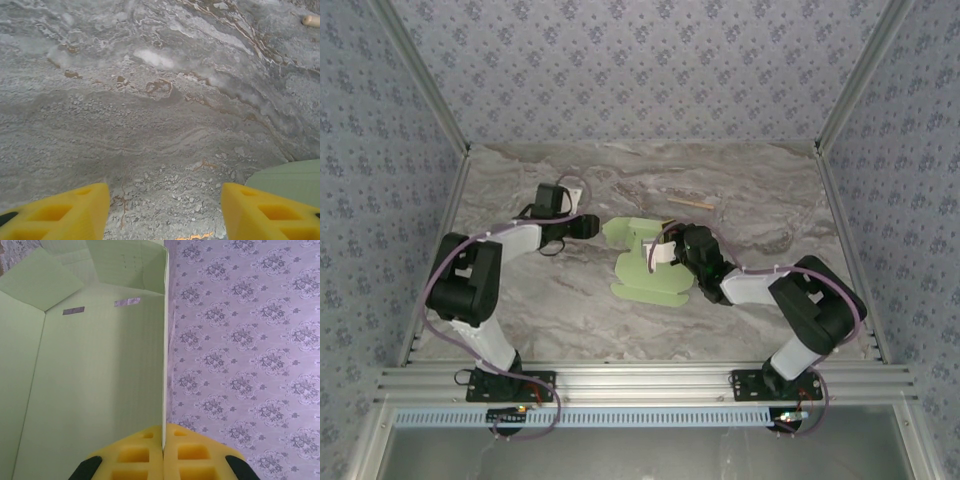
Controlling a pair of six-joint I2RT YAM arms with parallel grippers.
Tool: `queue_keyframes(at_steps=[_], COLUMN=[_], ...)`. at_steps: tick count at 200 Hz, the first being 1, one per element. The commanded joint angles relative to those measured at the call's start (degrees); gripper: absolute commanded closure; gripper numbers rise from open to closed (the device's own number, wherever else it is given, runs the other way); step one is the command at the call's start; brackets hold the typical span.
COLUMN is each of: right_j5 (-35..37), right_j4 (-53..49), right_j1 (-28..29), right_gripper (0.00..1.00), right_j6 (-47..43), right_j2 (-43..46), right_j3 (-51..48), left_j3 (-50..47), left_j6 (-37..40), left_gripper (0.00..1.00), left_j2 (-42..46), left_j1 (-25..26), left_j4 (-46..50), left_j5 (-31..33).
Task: Fold the paper box
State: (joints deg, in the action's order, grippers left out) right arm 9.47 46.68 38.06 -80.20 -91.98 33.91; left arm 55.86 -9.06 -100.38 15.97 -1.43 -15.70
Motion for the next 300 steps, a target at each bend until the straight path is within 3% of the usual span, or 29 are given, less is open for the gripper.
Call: queue_keyframes(at_steps=[1,52,117,197,300], right_j5=[0.15,-0.25,-0.68,-0.42,-1.14], right_j4=[3.22,4.75,2.65,3.77,1.84], right_j1=[-0.7,-0.86,-1.46,-1.66,-1.93], right_gripper=[1.0,1.0,1.0,1.0,1.0], right_j6=[-1.36,-1.54,-0.14,-1.14,0.4], right_j2=[-1.51,-1.8,-1.27,-2.07,-0.6], right_j3=[-1.22,-1.74,-1.0,-1.33,-0.47], left_j3=[1.84,3.04,-1.8,-2.59,-0.54], left_j6=[2.79,5.56,8.58,12.91,14.2], left_gripper=[0.41,0.45,0.46,0.47,0.46], left_j2=[-1.43,-3.85,-2.37,-2.1,-1.49], left_j1=[-0.15,0.11,1.48,3.81,2.89], left_j4=[0.64,-0.27,-10.43,-12.22,-8.31], left_j5=[-3.22,-8.8,-19.65,-24.88,-25.87])
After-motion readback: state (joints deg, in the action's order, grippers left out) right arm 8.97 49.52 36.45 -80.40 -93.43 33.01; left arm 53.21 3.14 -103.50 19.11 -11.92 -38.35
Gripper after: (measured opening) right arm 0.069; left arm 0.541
